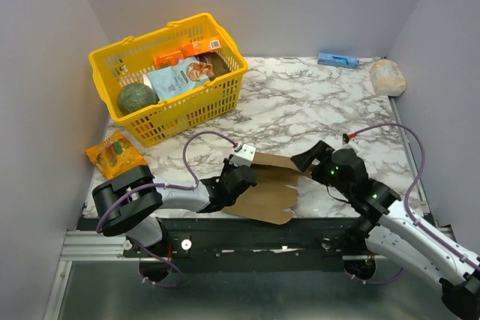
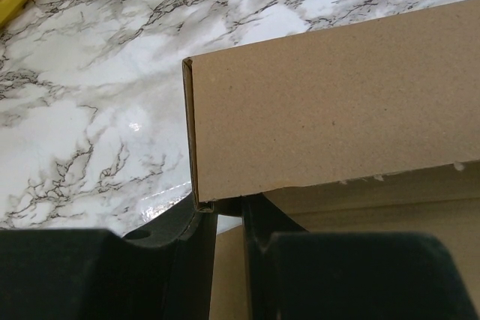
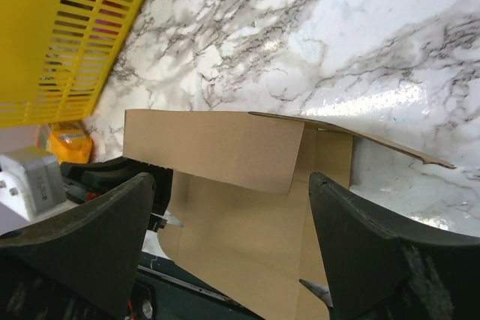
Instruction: Fold the paper box
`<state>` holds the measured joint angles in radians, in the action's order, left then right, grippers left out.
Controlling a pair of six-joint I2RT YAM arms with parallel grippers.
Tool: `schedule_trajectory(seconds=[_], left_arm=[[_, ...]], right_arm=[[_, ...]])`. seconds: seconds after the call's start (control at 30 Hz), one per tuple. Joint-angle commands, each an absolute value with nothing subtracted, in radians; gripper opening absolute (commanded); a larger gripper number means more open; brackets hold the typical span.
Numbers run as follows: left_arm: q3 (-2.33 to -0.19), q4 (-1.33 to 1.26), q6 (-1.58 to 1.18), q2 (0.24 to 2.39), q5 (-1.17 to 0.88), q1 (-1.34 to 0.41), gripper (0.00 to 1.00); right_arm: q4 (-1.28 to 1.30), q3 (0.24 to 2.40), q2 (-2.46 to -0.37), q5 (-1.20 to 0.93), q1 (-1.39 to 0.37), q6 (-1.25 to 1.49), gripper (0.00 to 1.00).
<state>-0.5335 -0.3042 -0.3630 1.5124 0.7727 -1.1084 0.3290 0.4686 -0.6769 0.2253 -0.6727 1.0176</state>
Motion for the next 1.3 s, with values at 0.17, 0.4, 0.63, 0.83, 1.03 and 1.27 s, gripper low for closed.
schedule_trajectory(seconds=[0.17, 0.4, 0.63, 0.83, 1.03, 1.27], left_arm=[[-0.529, -0.262, -0.364, 1.493, 0.804, -1.117, 0.26], [-0.52, -0.262, -0.367, 1.477, 0.811, -1.118, 0.26], [-0.512, -0.267, -0.36, 1.468, 0.818, -1.12, 0.26], [-0.509, -0.27, -0.36, 1.465, 0.822, -1.121, 0.26], [-0.505, -0.275, -0.359, 1.46, 0.824, -1.123, 0.26], [-0.503, -0.281, -0.36, 1.459, 0.825, -1.131, 0.26]], right_arm=[[0.354, 0.621, -0.806, 0.151, -0.669, 0.922, 0.89], [0.311, 0.601, -0.888, 0.118, -0.669, 0.96, 0.87], [0.213, 0.549, -0.923, 0.066, -0.666, 0.997, 0.85], [0.134, 0.508, -0.963, 0.006, -0.66, 1.054, 0.85], [0.032, 0.463, -0.951, 0.006, -0.647, 1.097, 0.82], [-0.1, 0.417, -0.983, -0.064, -0.601, 1.172, 0.77]])
